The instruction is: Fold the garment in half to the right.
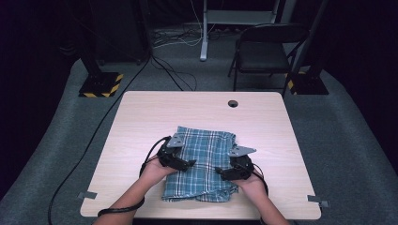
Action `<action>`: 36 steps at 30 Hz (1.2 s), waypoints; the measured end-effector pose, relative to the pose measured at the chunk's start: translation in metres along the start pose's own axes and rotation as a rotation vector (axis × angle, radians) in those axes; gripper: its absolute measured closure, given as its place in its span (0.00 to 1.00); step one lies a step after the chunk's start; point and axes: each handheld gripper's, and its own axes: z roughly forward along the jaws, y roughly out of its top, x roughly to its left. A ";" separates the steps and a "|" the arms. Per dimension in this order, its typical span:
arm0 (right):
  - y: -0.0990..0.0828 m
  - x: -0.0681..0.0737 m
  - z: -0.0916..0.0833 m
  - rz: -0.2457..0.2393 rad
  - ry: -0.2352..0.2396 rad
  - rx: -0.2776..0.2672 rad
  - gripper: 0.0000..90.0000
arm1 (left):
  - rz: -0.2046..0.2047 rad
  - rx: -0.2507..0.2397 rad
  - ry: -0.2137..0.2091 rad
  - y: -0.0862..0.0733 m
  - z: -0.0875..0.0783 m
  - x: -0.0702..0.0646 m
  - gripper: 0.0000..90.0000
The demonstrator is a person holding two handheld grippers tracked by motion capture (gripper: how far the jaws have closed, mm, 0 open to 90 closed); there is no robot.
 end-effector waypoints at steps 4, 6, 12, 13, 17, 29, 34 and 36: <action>-0.002 -0.002 0.002 0.017 0.007 0.002 0.17 | 0.011 0.002 -0.005 0.000 -0.001 -0.004 0.10; -0.004 -0.003 0.004 0.018 0.009 0.012 0.17 | 0.017 0.010 -0.005 0.000 0.000 -0.005 0.10; -0.008 -0.004 0.007 0.021 0.013 0.025 0.17 | 0.020 0.013 -0.009 -0.001 0.001 -0.007 0.10; -0.009 -0.004 0.007 0.022 0.014 0.025 0.17 | 0.020 0.013 -0.009 -0.001 0.001 -0.008 0.10; -0.010 -0.005 0.008 0.023 0.016 0.023 0.17 | 0.023 0.020 -0.012 -0.002 0.002 -0.009 0.10; -0.011 -0.011 -0.003 0.054 0.003 0.025 0.18 | 0.035 0.041 -0.017 -0.009 0.009 -0.008 0.09; -0.007 -0.014 -0.018 0.077 -0.011 -0.046 0.18 | 0.039 0.046 -0.018 -0.011 0.012 -0.009 0.09; -0.007 -0.015 -0.019 0.076 -0.014 -0.047 0.18 | 0.038 0.044 -0.017 -0.011 0.012 -0.009 0.08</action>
